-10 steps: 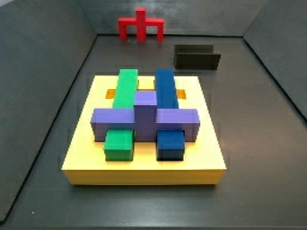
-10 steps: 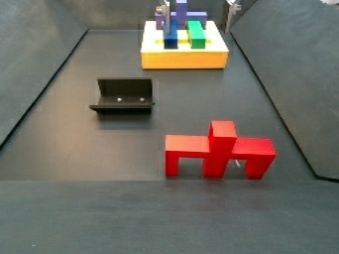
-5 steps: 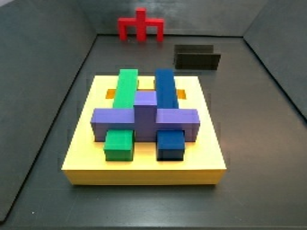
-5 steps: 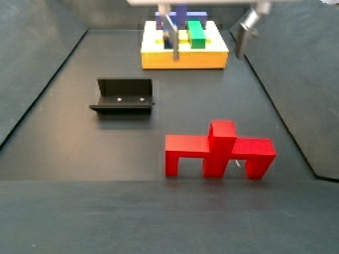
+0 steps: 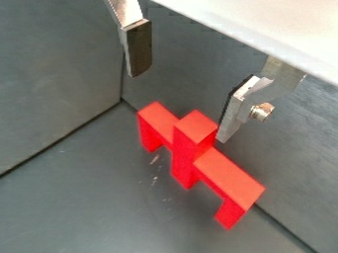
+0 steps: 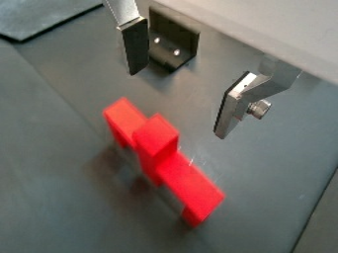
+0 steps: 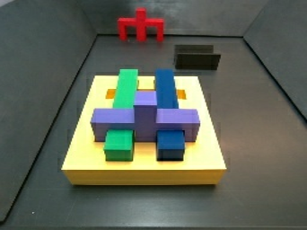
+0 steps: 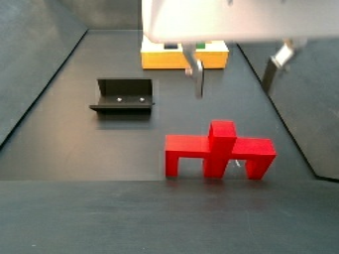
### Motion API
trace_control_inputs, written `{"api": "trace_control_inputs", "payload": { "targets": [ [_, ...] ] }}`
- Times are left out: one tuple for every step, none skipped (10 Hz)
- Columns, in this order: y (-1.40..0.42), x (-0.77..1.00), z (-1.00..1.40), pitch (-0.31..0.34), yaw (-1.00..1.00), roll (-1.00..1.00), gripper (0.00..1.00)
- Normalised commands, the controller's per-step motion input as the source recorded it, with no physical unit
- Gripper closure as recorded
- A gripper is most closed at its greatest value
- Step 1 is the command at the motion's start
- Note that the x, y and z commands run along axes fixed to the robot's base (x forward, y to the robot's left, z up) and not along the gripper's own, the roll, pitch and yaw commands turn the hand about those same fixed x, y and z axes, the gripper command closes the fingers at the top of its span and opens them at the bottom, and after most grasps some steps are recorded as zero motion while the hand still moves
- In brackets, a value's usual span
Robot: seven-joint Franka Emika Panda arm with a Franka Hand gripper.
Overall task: Pick up the red object. Move up. Move to above the board. Insert the red object.
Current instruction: Pick up the red object.
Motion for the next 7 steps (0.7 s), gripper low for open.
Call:
{"api": "trace_control_inputs", "payload": {
  "targets": [
    [0.21, 0.0, -0.59, -0.089, 0.0, -0.06, 0.0],
    [0.18, 0.0, -0.61, -0.089, 0.0, 0.0, 0.0],
    [0.0, 0.0, -0.5, -0.117, 0.0, -0.06, 0.0],
    [0.0, 0.0, -0.43, -0.107, -0.03, -0.06, 0.0],
    [0.02, 0.0, -0.35, -0.103, -0.01, -0.07, 0.0],
    [0.11, 0.0, -0.21, -0.051, 0.0, -0.05, 0.0],
    [0.19, 0.0, -0.11, 0.0, -0.02, -0.05, 0.0]
  ]
}}
